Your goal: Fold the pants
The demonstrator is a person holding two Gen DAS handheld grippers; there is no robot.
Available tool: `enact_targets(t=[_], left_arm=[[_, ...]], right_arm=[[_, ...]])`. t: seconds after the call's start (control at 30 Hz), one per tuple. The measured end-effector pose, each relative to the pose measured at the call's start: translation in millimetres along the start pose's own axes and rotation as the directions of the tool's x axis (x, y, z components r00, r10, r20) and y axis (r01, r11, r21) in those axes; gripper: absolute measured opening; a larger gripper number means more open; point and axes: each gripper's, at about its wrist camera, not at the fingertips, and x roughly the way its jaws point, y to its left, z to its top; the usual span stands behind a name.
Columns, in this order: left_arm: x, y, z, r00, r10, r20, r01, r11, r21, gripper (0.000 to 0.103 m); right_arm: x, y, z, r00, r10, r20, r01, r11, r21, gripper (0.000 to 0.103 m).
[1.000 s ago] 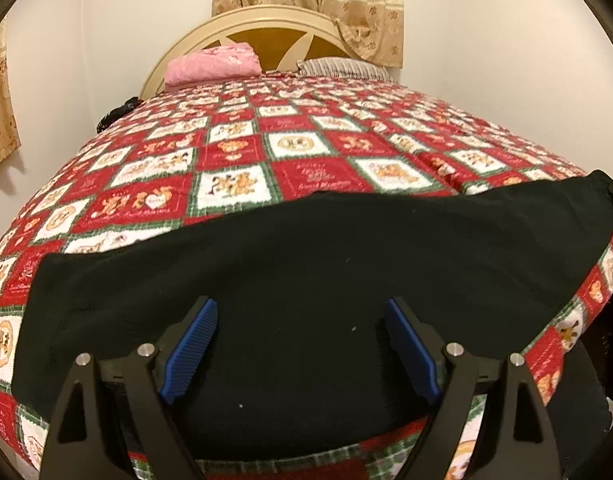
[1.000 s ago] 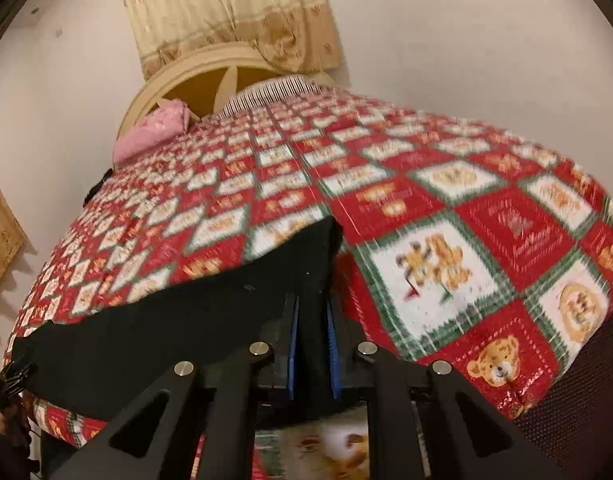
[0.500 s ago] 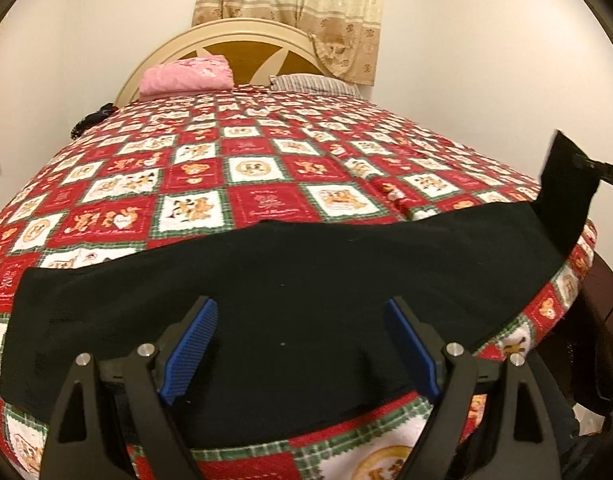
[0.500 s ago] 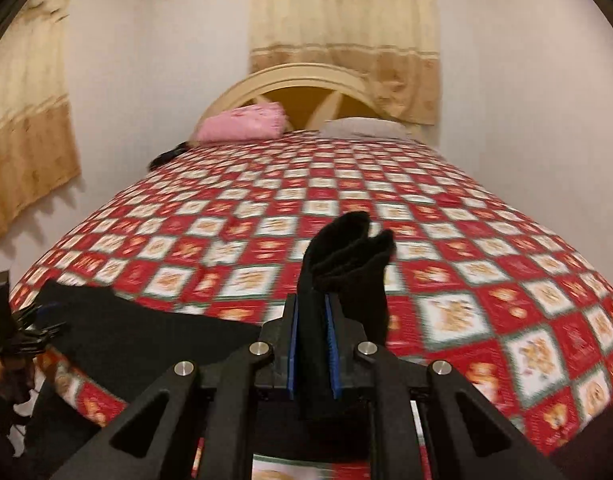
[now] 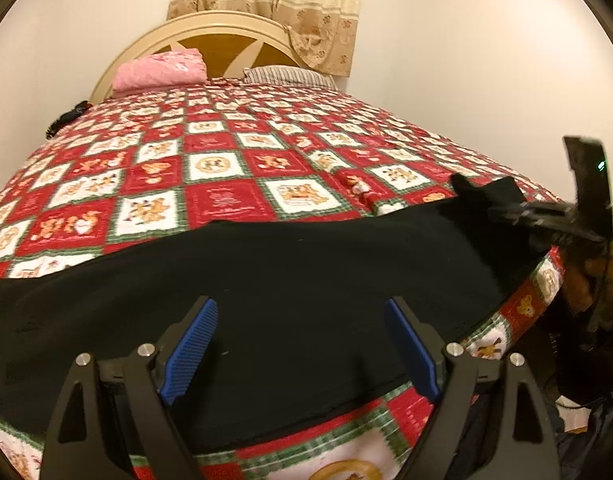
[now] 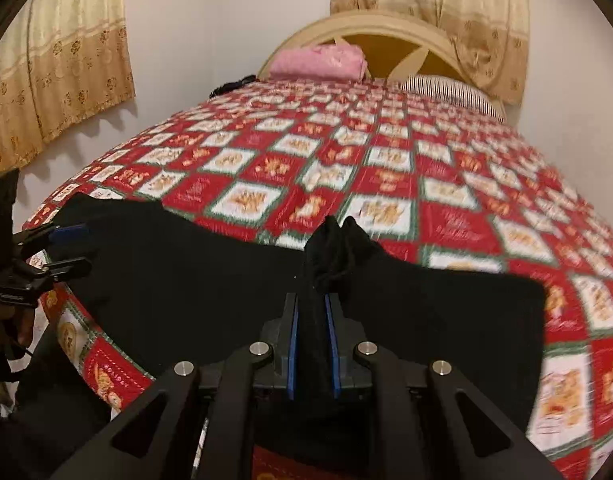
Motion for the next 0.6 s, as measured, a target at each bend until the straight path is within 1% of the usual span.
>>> enact_targets(t=[0.13, 0.17, 0.2, 0.27, 0.3, 0.33, 0.37, 0.43, 0.5, 0.6], left_arm=[[13, -15, 7, 0.999, -0.040, -0.019, 0.040, 0.999, 0.007, 0.088], [16, -20, 9, 0.998, -0.052, -0.024, 0.053, 0.999, 0.011, 0.088], [18, -24, 11, 0.997, -0.066, -0.029, 0.066, 0.998, 0.014, 0.088], [25, -35, 15, 0.993, -0.110, -0.041, 0.110, 0.994, 0.013, 0.088], [27, -40, 17, 0.991, -0.125, -0.046, 0.126, 0.992, 0.014, 0.088], [28, -44, 19, 0.989, -0.137, -0.047, 0.138, 0.990, 0.018, 0.088], [32, -53, 21, 0.985, -0.164, -0.050, 0.166, 0.986, 0.024, 0.088], [38, -63, 25, 0.978, -0.203, -0.054, 0.205, 0.978, 0.027, 0.088], [46, -76, 29, 0.970, -0.236, -0.064, 0.238, 0.971, 0.034, 0.088], [64, -102, 36, 0.953, -0.284, -0.102, 0.290, 0.956, 0.045, 0.088]], right_arm=[[17, 0, -9, 0.999, 0.035, -0.042, -0.034, 0.999, 0.006, 0.014], [18, 1, -11, 0.998, 0.036, -0.045, -0.036, 0.999, -0.004, 0.017], [18, 2, -14, 0.997, 0.053, -0.053, -0.054, 0.998, -0.012, 0.026], [12, 3, -17, 0.992, 0.116, -0.054, -0.117, 0.993, -0.009, 0.036], [4, 2, -19, 0.985, 0.163, -0.045, -0.164, 0.986, -0.009, 0.037], [-5, 1, -22, 0.981, 0.190, -0.030, -0.191, 0.981, -0.016, 0.037], [-11, 1, -25, 0.980, 0.198, -0.014, -0.199, 0.980, -0.022, 0.037], [-25, -5, -32, 0.979, 0.202, 0.023, -0.201, 0.979, -0.027, 0.037], [-36, -18, -40, 0.980, 0.188, 0.063, -0.189, 0.982, 0.007, 0.038], [-53, -45, -49, 0.979, 0.131, 0.155, -0.147, 0.984, 0.098, 0.040]])
